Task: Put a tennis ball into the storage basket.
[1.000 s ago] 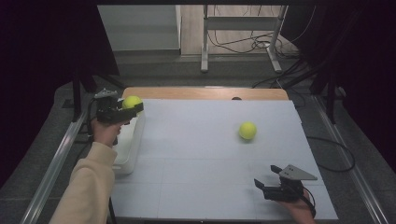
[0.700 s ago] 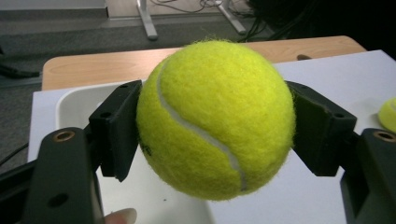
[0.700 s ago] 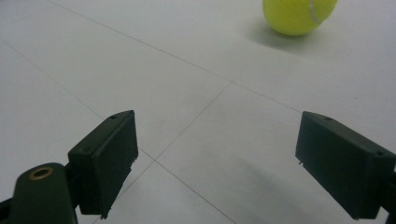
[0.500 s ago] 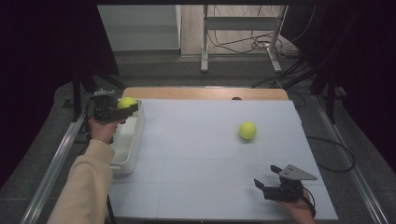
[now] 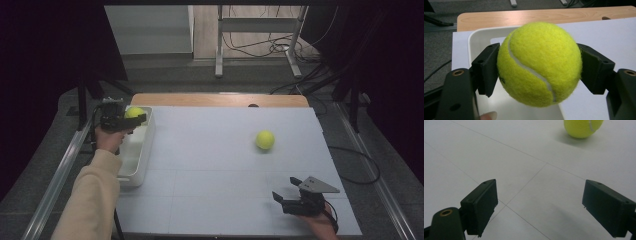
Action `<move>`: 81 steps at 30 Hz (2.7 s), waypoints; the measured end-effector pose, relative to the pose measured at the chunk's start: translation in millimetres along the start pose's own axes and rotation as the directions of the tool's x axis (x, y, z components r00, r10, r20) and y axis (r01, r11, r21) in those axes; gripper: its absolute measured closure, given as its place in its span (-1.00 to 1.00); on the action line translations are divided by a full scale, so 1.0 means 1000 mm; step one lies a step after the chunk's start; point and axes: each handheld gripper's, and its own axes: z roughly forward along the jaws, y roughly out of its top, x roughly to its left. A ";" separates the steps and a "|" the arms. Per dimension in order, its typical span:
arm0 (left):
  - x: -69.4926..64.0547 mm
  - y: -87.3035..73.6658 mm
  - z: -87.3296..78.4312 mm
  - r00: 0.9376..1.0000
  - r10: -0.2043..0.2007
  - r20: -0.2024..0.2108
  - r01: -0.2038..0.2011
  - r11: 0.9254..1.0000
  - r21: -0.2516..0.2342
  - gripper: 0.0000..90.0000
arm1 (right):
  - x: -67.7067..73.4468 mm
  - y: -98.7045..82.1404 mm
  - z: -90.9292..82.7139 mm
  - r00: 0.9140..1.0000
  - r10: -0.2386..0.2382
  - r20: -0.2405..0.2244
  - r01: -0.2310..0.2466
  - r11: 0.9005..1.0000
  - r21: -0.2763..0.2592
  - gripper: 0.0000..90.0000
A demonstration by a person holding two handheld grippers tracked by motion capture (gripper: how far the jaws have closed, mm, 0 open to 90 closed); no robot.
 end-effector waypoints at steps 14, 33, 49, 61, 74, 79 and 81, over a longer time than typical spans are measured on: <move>0.001 -0.002 0.008 1.000 0.003 -0.019 -0.002 0.999 0.047 -0.42 | 0.000 0.000 0.000 1.000 0.000 0.001 0.000 1.000 0.003 -0.69; 0.008 -0.007 0.017 1.000 0.003 -0.027 0.001 0.989 0.148 -0.42 | 0.000 0.000 0.000 1.000 0.000 0.002 0.000 1.000 0.003 -0.70; 0.007 -0.005 0.012 0.999 -0.009 -0.035 0.013 0.995 0.096 -0.65 | 0.000 0.000 0.000 1.000 0.000 0.001 0.000 1.000 0.002 -0.70; 0.006 -0.005 -0.002 0.999 0.008 0.034 -0.009 1.000 0.026 -0.78 | 0.000 0.000 0.000 1.000 -0.001 0.002 0.001 1.000 0.001 -0.70; -0.008 -0.009 -0.017 0.992 0.046 0.116 -0.042 0.999 -0.031 -0.76 | 0.000 0.000 0.000 1.000 -0.002 0.004 0.002 1.000 0.000 -0.70; -0.014 -0.013 -0.022 0.986 0.064 0.151 -0.057 0.997 -0.052 -0.76 | 0.000 0.000 -0.001 1.000 -0.002 0.005 0.002 1.000 -0.001 -0.70; -0.018 -0.017 -0.025 0.981 0.088 0.172 -0.077 0.995 -0.070 -0.77 | 0.000 0.000 -0.001 1.000 -0.001 0.003 0.001 1.000 -0.003 -0.70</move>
